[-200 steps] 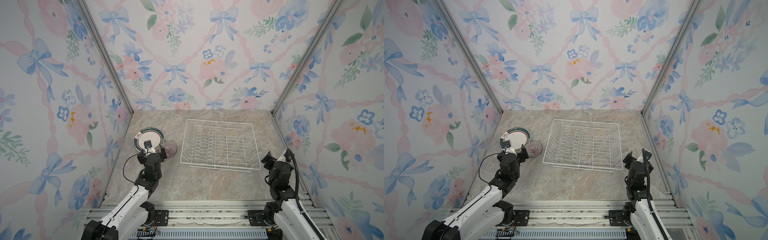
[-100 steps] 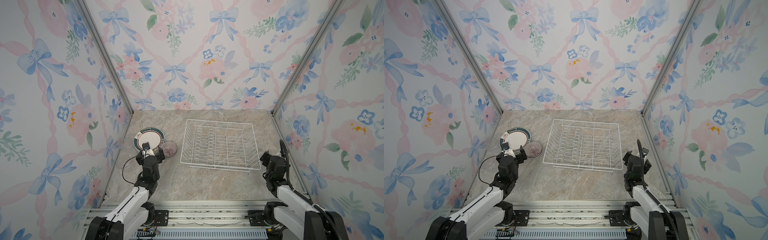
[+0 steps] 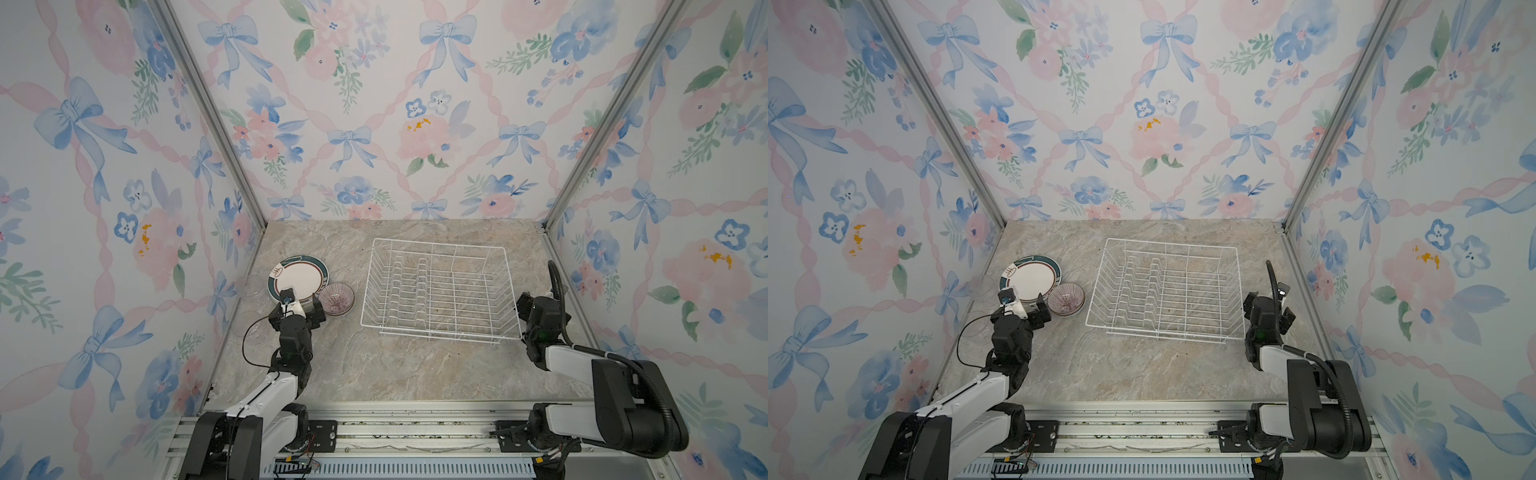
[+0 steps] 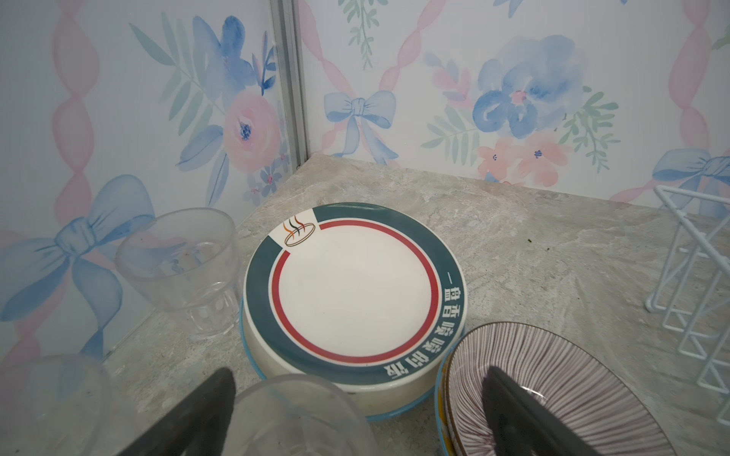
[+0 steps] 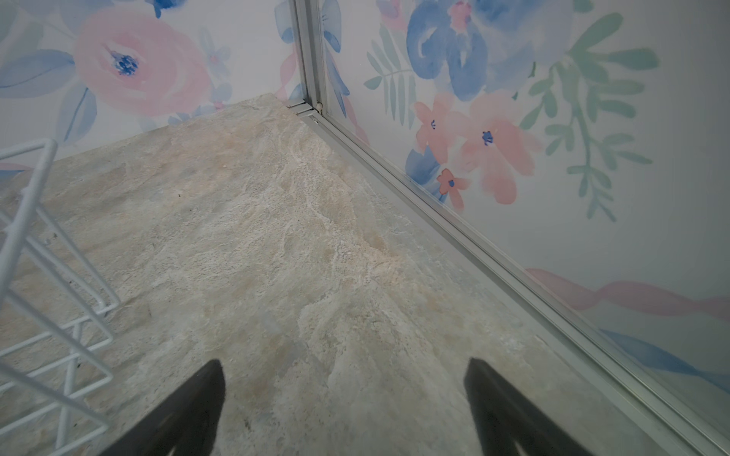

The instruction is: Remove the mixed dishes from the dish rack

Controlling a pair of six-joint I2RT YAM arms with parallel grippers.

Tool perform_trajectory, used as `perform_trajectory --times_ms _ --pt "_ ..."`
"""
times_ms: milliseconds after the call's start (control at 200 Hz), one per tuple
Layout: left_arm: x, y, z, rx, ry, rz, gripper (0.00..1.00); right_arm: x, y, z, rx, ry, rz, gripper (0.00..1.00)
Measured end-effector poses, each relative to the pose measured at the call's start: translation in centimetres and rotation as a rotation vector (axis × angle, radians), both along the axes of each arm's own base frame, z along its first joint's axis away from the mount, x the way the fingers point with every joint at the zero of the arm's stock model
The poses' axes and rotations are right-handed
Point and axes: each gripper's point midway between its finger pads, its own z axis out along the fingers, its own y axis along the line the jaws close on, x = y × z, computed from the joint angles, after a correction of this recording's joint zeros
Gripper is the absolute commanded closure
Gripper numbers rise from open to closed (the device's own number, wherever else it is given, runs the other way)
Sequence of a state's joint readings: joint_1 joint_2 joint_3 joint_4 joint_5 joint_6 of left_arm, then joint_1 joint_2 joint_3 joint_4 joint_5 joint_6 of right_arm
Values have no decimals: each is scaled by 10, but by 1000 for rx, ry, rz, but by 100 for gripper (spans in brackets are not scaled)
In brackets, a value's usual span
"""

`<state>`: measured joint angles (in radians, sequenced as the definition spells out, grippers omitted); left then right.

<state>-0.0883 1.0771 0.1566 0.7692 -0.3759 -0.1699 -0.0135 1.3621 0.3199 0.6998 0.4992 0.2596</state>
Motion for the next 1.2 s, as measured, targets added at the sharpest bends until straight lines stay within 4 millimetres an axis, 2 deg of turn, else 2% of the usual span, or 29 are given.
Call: perform_trajectory --times_ms 135,385,485,655,815,1200 --pt "10 1 -17 0 55 -10 2 1 0 0 -2 -3 4 3" --pt "31 -7 -12 2 35 -60 2 5 3 5 -18 -16 21 3" --pt "33 -10 -13 7 34 -77 2 9 9 5 -64 -1 41 3" --pt "36 -12 -9 10 10 -99 2 23 31 5 -114 24 120 3" --pt "37 -17 -6 18 -3 -130 2 31 35 11 -131 23 152 3" --pt "37 -25 -9 30 4 -179 2 44 55 -2 -143 24 278 3"
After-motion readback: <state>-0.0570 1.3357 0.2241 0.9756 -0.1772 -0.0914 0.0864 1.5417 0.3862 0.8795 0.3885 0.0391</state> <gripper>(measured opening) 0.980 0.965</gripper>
